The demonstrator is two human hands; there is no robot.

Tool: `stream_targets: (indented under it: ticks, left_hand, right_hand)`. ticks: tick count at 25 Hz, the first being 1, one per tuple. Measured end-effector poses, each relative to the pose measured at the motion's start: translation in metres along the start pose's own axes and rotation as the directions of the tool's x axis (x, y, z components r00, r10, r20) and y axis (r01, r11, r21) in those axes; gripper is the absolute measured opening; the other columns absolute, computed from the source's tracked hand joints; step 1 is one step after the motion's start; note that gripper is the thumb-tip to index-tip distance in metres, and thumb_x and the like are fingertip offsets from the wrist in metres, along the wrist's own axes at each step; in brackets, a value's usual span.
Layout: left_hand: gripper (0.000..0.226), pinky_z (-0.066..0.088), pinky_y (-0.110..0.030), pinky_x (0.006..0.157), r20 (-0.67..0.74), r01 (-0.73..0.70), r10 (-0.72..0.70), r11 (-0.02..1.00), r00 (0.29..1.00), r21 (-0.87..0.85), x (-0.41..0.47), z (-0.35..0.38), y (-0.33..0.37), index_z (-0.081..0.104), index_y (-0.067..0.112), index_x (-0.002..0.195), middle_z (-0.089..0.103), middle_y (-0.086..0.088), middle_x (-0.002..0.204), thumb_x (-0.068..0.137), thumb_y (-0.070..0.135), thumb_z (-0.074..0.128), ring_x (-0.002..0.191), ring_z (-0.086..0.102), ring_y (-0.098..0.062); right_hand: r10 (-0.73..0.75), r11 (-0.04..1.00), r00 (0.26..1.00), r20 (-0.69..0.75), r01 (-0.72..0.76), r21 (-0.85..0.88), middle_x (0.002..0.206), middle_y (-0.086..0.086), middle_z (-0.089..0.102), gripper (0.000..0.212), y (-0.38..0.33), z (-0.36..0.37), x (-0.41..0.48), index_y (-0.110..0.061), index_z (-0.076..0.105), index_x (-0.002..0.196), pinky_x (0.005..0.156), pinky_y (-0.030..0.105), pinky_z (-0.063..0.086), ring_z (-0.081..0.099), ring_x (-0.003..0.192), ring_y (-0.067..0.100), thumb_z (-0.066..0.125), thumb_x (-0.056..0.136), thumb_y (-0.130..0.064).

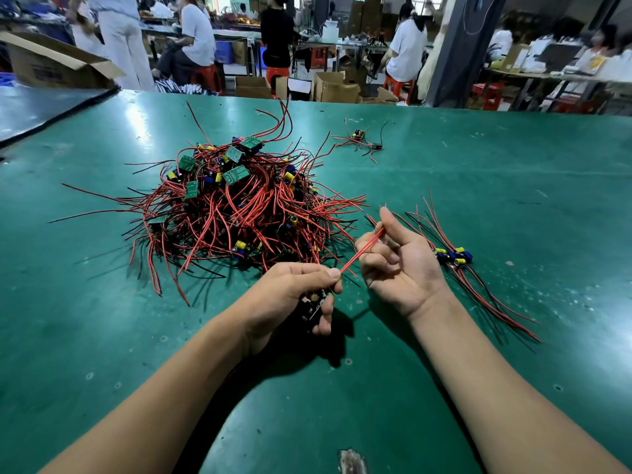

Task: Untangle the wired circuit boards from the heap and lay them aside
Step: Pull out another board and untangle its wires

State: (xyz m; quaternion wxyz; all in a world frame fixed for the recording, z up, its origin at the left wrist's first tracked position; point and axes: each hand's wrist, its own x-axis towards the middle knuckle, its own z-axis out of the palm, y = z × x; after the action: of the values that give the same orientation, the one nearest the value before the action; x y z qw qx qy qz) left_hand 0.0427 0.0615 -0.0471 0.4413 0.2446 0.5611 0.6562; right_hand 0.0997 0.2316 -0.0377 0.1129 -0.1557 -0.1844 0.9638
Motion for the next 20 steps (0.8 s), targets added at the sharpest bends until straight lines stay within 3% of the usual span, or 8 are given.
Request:
stream_targets:
  ticks: [4, 6, 11, 13, 15, 17, 19, 20]
  left_hand:
    - [0.019, 0.043, -0.022, 0.044, -0.004, 0.004, -0.004, 1.000, 1.000, -0.011, -0.001, 0.000, 0.001, 0.064, 0.008, 0.075, 0.053, -0.009, 0.056, 0.087, 0.022, 0.062, 0.043, 0.051, -0.020]
    - [0.018, 0.043, -0.022, 0.044, -0.017, -0.003, 0.003, 1.000, 1.000, -0.025, -0.002, 0.000, 0.001, 0.066, 0.008, 0.077, 0.056, -0.009, 0.057, 0.086, 0.024, 0.064, 0.043, 0.052, -0.020]
    - [0.018, 0.050, -0.024, 0.045, -0.095, -0.045, 0.046, 0.999, 0.994, 0.008, -0.003, 0.000, 0.005, 0.070, 0.010, 0.083, 0.070, -0.014, 0.073, 0.092, 0.024, 0.061, 0.049, 0.064, -0.023]
    - [0.020, 0.058, -0.031, 0.055, -0.119, -0.100, 0.100, 0.995, 0.988, 0.001, -0.004, -0.001, 0.009, 0.070, 0.012, 0.081, 0.073, -0.017, 0.080, 0.094, 0.022, 0.059, 0.059, 0.070, -0.027]
    - [0.021, 0.059, -0.034, 0.065, -0.149, -0.204, 0.202, 0.979, 0.968, 0.002, -0.004, 0.000, 0.013, 0.068, 0.011, 0.082, 0.074, -0.020, 0.086, 0.096, 0.019, 0.055, 0.069, 0.073, -0.030]
    - [0.021, 0.060, -0.032, 0.065, -0.212, -0.323, 0.321, 0.946, 0.923, 0.028, -0.003, 0.000, 0.016, 0.066, 0.013, 0.084, 0.074, -0.020, 0.089, 0.098, 0.017, 0.051, 0.074, 0.071, -0.025]
    - [0.020, 0.057, -0.029, 0.064, -0.270, -0.413, 0.414, 0.908, 0.869, 0.062, -0.003, -0.002, 0.020, 0.062, 0.013, 0.087, 0.074, -0.021, 0.095, 0.101, 0.017, 0.048, 0.079, 0.068, -0.024]
    - [0.018, 0.055, -0.027, 0.064, -0.285, -0.439, 0.441, 0.895, 0.851, 0.077, -0.003, -0.003, 0.022, 0.059, 0.013, 0.090, 0.074, -0.018, 0.097, 0.102, 0.017, 0.045, 0.080, 0.068, -0.022]
  right_hand:
    - [0.072, 0.987, 0.988, 0.140, -0.091, 0.135, 0.062, -0.005, 0.034, 0.024, -0.002, -0.002, -0.004, -0.018, 0.040, 0.072, 0.030, 0.018, 0.022, 0.014, 0.042, 0.001, 0.058, 0.088, -0.023]
    - [0.039, 0.991, 0.992, 0.121, -0.054, 0.121, 0.063, -0.008, 0.029, 0.027, 0.000, 0.000, -0.003, -0.018, 0.042, 0.070, 0.030, 0.018, 0.023, 0.014, 0.042, 0.001, 0.059, 0.089, -0.028]
    - [-0.050, 0.992, 0.995, 0.082, 0.059, -0.112, 0.071, -0.001, 0.042, 0.052, 0.001, -0.001, -0.004, -0.012, 0.059, 0.085, 0.036, 0.011, 0.025, 0.030, 0.043, 0.004, 0.066, 0.070, -0.062]
    - [-0.111, 0.951, 0.992, 0.057, 0.123, -0.285, 0.071, -0.001, 0.046, 0.061, 0.002, -0.001, -0.005, -0.014, 0.059, 0.088, 0.035, 0.014, 0.027, 0.029, 0.044, 0.006, 0.064, 0.067, -0.071]
    - [-0.223, 0.783, 0.973, 0.056, 0.213, -0.584, 0.066, -0.003, 0.047, 0.049, 0.011, -0.002, -0.005, -0.016, 0.058, 0.081, 0.034, 0.018, 0.024, 0.029, 0.042, 0.007, 0.061, 0.079, -0.065]
    - [-0.319, 0.447, 0.924, 0.209, 0.341, -0.827, 0.058, -0.005, 0.044, 0.033, 0.023, -0.005, -0.006, -0.015, 0.057, 0.075, 0.040, 0.020, 0.024, 0.031, 0.042, 0.007, 0.065, 0.094, -0.040]
    - [-0.308, 0.099, 0.869, 0.388, 0.435, -0.895, 0.054, -0.013, 0.047, 0.023, 0.031, -0.011, -0.007, -0.015, 0.062, 0.075, 0.048, 0.018, 0.028, 0.036, 0.047, 0.002, 0.067, 0.096, -0.022]
    - [-0.286, 0.010, 0.855, 0.433, 0.455, -0.891, 0.054, -0.015, 0.050, 0.022, 0.032, -0.012, -0.008, -0.017, 0.063, 0.073, 0.050, 0.014, 0.030, 0.039, 0.048, -0.001, 0.070, 0.094, -0.018]
